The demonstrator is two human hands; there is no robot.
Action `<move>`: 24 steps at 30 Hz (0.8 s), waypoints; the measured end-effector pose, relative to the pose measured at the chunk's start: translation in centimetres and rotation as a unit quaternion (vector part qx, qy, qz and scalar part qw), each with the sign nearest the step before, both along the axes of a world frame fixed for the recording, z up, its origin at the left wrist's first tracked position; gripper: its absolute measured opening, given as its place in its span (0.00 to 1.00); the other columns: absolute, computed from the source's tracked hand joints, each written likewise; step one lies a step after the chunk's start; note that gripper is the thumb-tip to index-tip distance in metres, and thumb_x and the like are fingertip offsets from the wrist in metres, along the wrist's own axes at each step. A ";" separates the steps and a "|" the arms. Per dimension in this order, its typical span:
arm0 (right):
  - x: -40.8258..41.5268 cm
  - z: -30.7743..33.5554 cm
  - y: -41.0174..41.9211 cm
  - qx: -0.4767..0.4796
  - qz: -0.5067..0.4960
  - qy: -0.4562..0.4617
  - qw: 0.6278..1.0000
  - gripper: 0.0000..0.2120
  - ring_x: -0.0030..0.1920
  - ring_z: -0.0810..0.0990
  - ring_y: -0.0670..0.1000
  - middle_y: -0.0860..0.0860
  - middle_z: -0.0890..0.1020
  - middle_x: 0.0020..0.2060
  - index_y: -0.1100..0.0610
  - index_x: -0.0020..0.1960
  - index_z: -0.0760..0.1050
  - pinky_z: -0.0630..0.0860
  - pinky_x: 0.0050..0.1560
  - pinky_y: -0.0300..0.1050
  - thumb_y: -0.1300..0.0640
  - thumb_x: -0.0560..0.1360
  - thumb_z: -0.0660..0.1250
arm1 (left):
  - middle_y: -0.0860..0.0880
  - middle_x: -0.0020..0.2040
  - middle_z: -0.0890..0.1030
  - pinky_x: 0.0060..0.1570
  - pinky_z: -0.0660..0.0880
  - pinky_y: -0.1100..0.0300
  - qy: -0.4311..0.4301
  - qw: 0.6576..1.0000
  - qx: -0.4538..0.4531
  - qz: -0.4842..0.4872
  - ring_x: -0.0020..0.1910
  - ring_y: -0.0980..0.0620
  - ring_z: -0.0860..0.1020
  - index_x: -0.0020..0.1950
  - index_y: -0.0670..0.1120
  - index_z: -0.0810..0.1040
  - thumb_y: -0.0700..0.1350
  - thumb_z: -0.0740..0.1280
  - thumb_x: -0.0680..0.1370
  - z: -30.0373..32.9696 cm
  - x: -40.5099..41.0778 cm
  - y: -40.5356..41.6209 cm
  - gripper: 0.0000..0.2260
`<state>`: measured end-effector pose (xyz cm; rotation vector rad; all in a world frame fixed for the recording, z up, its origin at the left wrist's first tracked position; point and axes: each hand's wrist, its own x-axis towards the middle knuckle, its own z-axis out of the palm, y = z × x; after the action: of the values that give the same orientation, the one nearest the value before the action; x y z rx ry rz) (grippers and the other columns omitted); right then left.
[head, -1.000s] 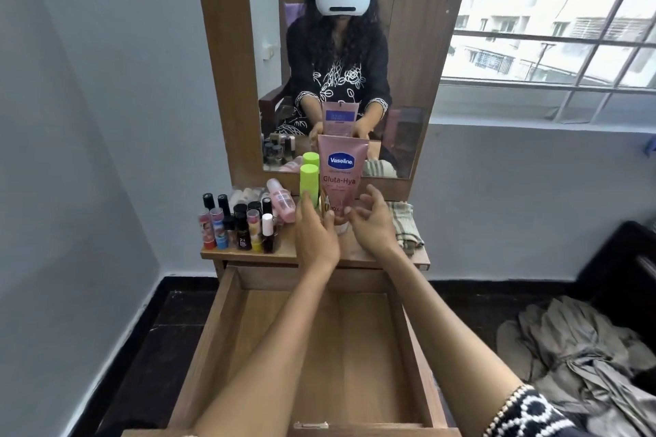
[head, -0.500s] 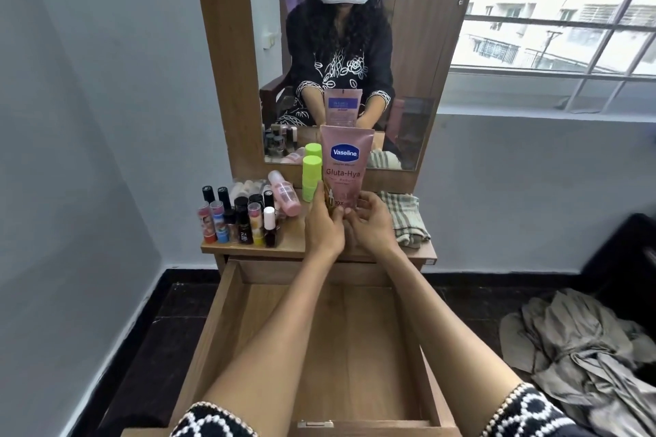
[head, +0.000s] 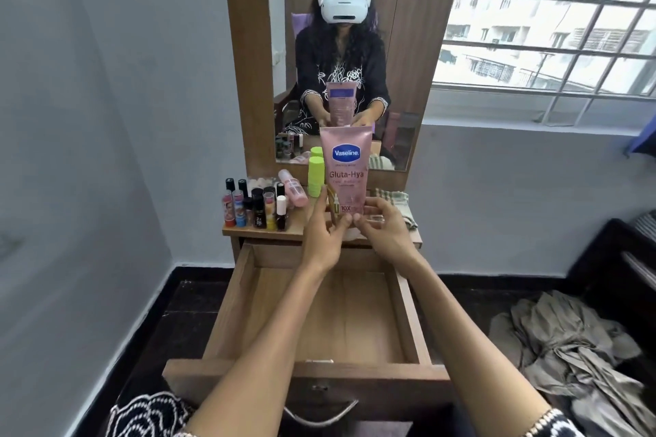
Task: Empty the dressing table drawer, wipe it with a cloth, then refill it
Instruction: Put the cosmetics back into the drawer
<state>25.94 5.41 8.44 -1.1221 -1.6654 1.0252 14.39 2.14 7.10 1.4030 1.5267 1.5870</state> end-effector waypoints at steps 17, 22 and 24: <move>5.6 -4.4 -8.1 -0.084 0.040 0.003 0.996 0.12 0.47 0.82 0.49 0.52 0.80 0.49 0.53 0.56 0.73 0.76 0.44 0.37 0.58 0.73 0.70 | 0.51 0.61 0.71 0.44 0.70 0.73 0.034 0.991 -0.068 -0.111 0.53 0.60 0.73 0.76 0.53 0.55 0.45 0.72 0.73 -3.9 1.9 -8.3 0.37; 6.6 -4.8 -9.2 -0.090 0.030 -0.023 0.995 0.14 0.44 0.81 0.46 0.50 0.80 0.48 0.55 0.57 0.74 0.73 0.37 0.31 0.57 0.73 0.71 | 0.55 0.57 0.73 0.51 0.71 0.66 0.040 0.988 -0.079 -0.128 0.56 0.57 0.72 0.74 0.51 0.59 0.45 0.72 0.72 -4.3 2.4 -9.0 0.34; 6.8 -5.0 -9.5 -0.092 0.029 -0.037 0.995 0.15 0.43 0.80 0.45 0.50 0.80 0.47 0.56 0.58 0.74 0.74 0.38 0.31 0.56 0.72 0.71 | 0.54 0.58 0.73 0.54 0.70 0.61 0.042 0.986 -0.096 -0.133 0.56 0.57 0.72 0.74 0.51 0.59 0.46 0.72 0.72 -4.6 2.6 -9.1 0.35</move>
<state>32.79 -4.11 3.40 -1.2504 -1.6964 1.2063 16.99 -6.99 2.48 1.5078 1.4283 1.2042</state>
